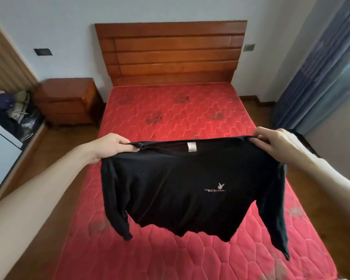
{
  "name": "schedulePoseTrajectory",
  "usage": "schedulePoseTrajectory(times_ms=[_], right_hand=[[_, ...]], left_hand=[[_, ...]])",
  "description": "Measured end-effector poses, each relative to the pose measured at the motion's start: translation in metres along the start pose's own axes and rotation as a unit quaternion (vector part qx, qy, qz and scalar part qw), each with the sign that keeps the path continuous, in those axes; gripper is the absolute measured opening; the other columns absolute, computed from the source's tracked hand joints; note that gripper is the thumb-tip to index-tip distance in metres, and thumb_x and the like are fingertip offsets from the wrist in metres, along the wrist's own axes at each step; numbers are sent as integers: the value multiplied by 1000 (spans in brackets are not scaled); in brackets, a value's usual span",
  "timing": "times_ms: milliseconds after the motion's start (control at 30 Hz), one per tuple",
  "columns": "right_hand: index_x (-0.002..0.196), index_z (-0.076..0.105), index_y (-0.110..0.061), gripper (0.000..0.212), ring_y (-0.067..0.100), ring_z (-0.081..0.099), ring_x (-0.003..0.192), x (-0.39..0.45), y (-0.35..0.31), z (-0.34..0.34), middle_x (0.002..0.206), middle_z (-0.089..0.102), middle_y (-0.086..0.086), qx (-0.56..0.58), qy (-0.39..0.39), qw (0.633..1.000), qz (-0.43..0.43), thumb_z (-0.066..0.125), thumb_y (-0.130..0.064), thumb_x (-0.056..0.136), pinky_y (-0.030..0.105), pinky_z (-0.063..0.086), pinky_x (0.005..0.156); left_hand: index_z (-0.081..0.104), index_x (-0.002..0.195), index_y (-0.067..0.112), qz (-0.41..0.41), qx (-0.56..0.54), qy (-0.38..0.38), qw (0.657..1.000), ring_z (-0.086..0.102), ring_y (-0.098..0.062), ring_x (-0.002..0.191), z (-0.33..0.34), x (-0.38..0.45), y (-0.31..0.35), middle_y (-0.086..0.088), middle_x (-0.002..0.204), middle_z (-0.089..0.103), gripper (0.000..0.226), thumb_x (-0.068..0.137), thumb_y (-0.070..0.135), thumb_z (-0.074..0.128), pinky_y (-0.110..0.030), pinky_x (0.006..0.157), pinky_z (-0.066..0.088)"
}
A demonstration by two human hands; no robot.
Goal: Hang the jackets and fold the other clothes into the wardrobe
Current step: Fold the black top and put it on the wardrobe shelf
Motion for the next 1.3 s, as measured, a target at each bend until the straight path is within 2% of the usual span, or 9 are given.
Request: schedulePoseTrajectory(times_ms=[200,433,600,800,867,967,1033,1167,1300], right_hand=[[105,60,-28,20,38,71,79,25,30,181,81,72,6,16,-77,997,24,54,-47,101,41,50,62],[103,57,-29,19,35,68,72,29,76,375,72,60,-5,21,-123,991,57,51,-47,102,36,40,58],[98,62,-19,20,30,60,77,53,91,450,84,53,-7,-1,-125,992,-13,54,-37,103,43,52,58],[73,70,-14,27,27,69,67,140,106,511,70,77,2,175,-110,947,246,62,-22,98,35,56,64],[99,72,-5,19,26,76,83,162,97,533,96,80,13,356,-70,873,326,57,-16,101,37,63,75],[151,46,-19,45,14,64,94,174,79,567,128,61,2,436,-82,833,331,51,-24,106,34,51,89],[160,31,-23,55,13,56,106,157,68,596,138,51,-1,395,-127,859,298,47,-21,108,31,42,92],[157,42,-16,49,25,49,141,74,53,658,160,46,10,189,-231,936,185,47,-19,109,34,38,113],[166,15,-36,63,17,7,162,-1,44,711,175,6,-8,60,-339,926,157,35,-53,109,42,16,129]], left_hand=[[81,74,23,-30,-31,65,997,61,-2,60,63,109,-102,8,66,69,21,91,35,78,-26,66,44],[76,82,9,-39,3,105,994,57,-20,72,151,231,-223,-21,81,72,21,99,15,66,-33,72,40],[70,79,22,-40,131,182,974,61,-25,78,173,304,-266,-1,79,66,25,100,31,60,-37,71,43],[64,67,10,-110,100,307,940,69,-28,63,157,378,-284,-3,52,66,33,95,23,55,-34,60,51],[71,81,14,-108,-39,315,942,73,-20,62,158,403,-288,-3,64,74,29,100,16,50,-36,65,59],[49,150,21,-104,-199,318,921,73,-20,92,174,421,-303,-4,111,71,44,107,26,47,-45,92,60],[27,162,29,-116,-157,281,940,62,-28,126,200,421,-322,-3,143,60,58,108,39,44,-50,115,43],[45,154,21,-75,13,201,977,51,-26,140,276,389,-368,-4,154,53,48,108,35,47,-41,116,39],[45,156,19,9,209,130,969,35,-21,152,347,360,-393,-3,164,39,51,108,38,45,-34,123,26]])
Point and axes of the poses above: each hand's wrist, its own x-axis towards the middle knuckle, its own z-axis out of the palm, y = z × x, the point moved 6 cm from there along x, towards the middle knuckle
